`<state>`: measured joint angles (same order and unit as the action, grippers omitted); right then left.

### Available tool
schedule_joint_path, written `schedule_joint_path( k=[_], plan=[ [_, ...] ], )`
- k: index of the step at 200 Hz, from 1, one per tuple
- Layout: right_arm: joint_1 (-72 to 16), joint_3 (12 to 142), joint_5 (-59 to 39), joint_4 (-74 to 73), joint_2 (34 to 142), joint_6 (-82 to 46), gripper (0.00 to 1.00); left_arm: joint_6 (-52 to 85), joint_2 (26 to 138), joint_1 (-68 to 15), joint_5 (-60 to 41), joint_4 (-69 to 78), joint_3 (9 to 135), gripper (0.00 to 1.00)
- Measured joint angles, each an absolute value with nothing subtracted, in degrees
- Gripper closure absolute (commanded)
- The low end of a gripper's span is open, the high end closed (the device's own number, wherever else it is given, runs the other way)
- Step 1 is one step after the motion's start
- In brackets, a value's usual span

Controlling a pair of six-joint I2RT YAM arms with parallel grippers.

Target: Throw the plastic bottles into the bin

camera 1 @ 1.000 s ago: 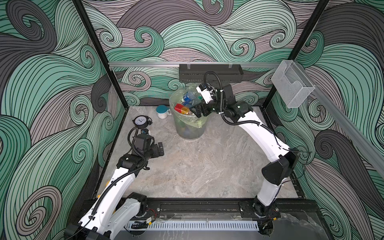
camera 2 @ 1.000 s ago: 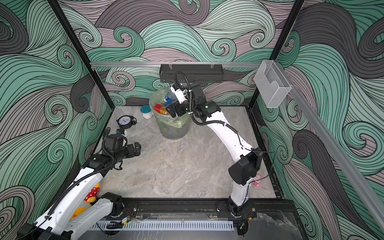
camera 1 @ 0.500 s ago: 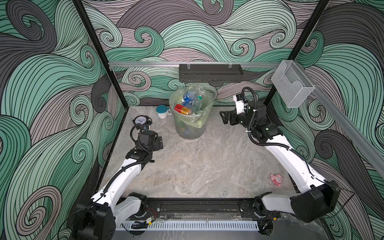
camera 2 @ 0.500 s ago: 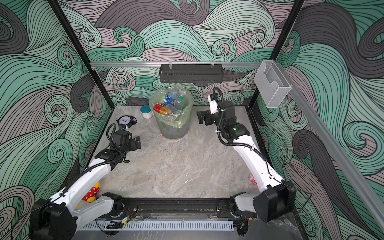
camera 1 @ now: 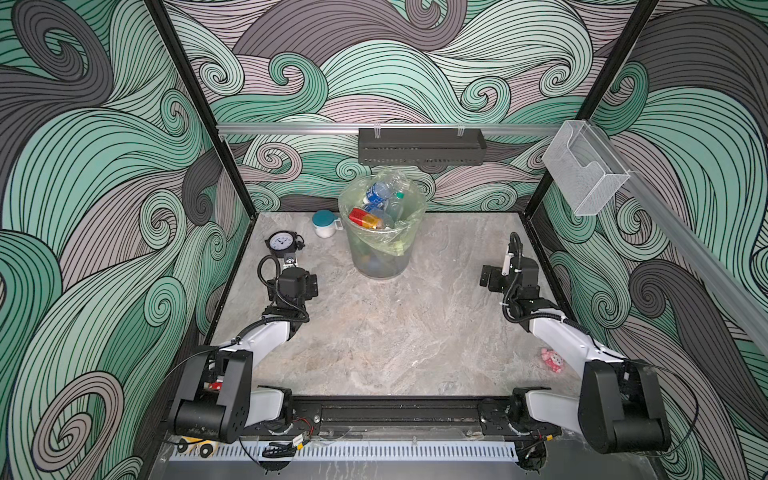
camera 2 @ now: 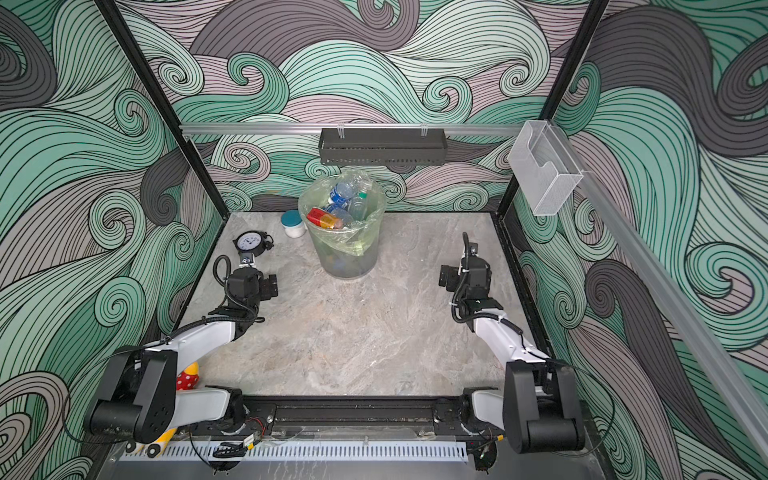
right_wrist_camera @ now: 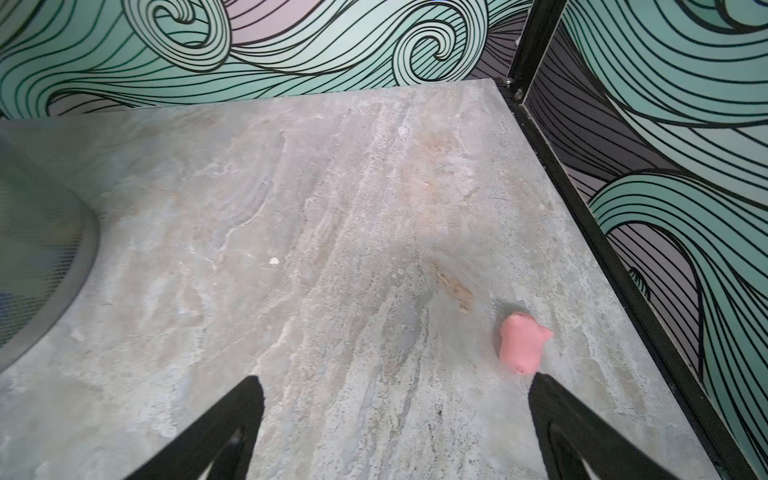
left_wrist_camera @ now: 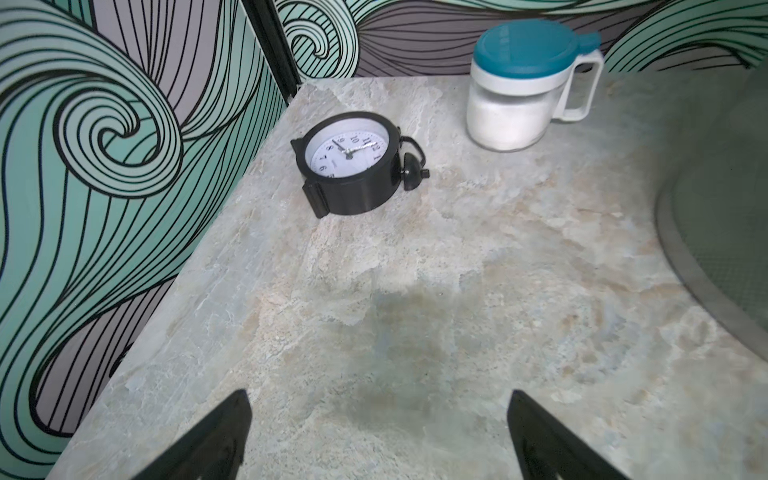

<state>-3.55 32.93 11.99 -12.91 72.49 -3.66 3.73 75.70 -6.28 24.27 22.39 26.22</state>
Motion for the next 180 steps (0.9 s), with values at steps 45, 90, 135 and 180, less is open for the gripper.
schedule_joint_path(
  k=[45,90,135,180],
  plan=[
    [-3.4,26.5,13.7,-27.5,78.9,-1.8,0.00,1.9,82.1,-4.3,22.7,35.6,23.2,0.01],
    [-3.0,23.8,11.5,-41.3,87.1,-0.6,0.00,2.2,87.2,-1.1,18.9,39.0,23.6,0.01],
    [-2.9,22.5,10.4,-46.1,88.2,-0.2,0.00,3.2,87.2,1.0,15.1,39.0,25.8,0.01],
    [-2.8,22.5,10.1,-47.4,88.2,-0.2,0.00,3.6,87.2,1.2,13.9,38.6,25.8,0.01]
  ],
)
